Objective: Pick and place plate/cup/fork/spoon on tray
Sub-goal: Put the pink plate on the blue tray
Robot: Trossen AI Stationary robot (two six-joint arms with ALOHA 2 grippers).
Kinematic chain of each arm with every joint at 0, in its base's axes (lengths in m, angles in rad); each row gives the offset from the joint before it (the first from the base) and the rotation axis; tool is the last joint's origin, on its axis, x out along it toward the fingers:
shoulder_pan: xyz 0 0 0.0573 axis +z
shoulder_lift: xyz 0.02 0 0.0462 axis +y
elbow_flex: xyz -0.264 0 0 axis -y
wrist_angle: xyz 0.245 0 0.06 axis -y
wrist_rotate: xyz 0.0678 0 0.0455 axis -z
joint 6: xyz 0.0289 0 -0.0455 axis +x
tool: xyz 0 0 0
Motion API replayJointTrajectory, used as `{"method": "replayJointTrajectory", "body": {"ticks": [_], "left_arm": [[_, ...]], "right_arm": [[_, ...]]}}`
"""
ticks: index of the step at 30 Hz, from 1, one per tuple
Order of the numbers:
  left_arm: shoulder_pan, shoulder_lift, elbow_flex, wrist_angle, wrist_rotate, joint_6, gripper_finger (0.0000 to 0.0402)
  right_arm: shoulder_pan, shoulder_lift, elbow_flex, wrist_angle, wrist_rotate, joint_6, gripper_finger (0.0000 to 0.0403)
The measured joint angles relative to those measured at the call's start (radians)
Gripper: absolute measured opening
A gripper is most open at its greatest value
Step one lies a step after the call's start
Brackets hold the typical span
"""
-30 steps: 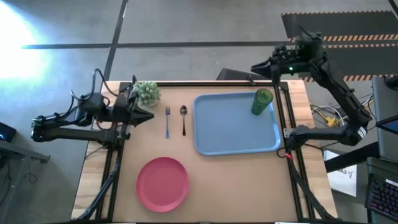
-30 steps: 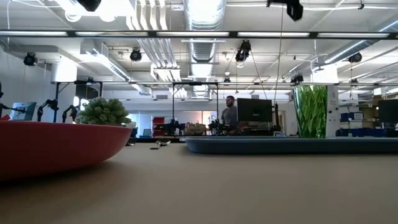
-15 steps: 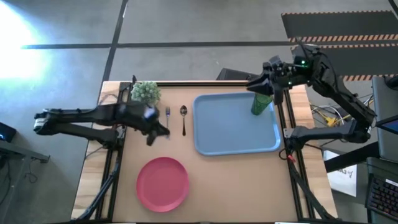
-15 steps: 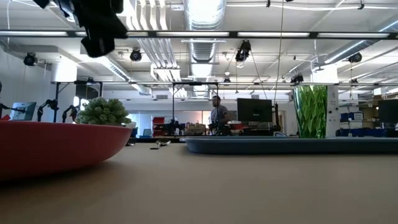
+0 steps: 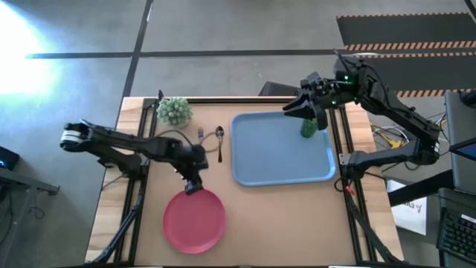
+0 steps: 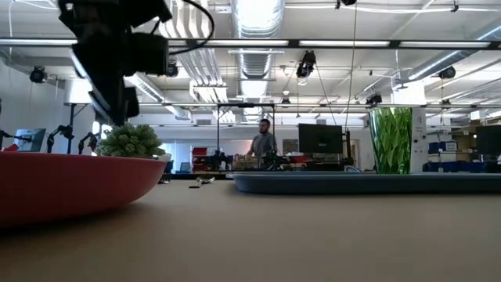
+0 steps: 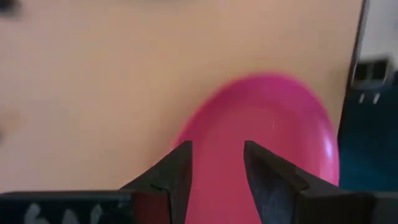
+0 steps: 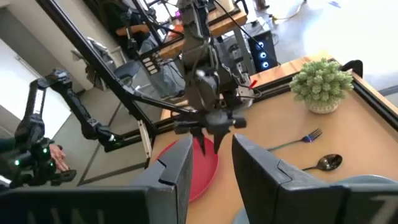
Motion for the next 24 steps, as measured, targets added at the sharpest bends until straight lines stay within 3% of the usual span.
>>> {"method": "replayJointTrajectory", "body": {"ticks": [7, 16, 24], "left_arm": [[-0.083, 0.136, 0.000, -0.010, 0.060, 0.012, 0.0128], [-0.100, 0.236, 0.003, -0.009, -0.031, 0.036, 0.0128], [-0.099, 0.235, 0.022, -0.009, -0.037, 0.027, 0.0128]], "right_arm": [[0.000, -0.003, 0.004, 0.001, -0.005, 0.000, 0.0098], [0.000, -0.006, 0.004, 0.004, -0.007, -0.003, 0.0098], [0.000, -0.005, 0.004, 0.004, -0.007, -0.003, 0.0098]]}}
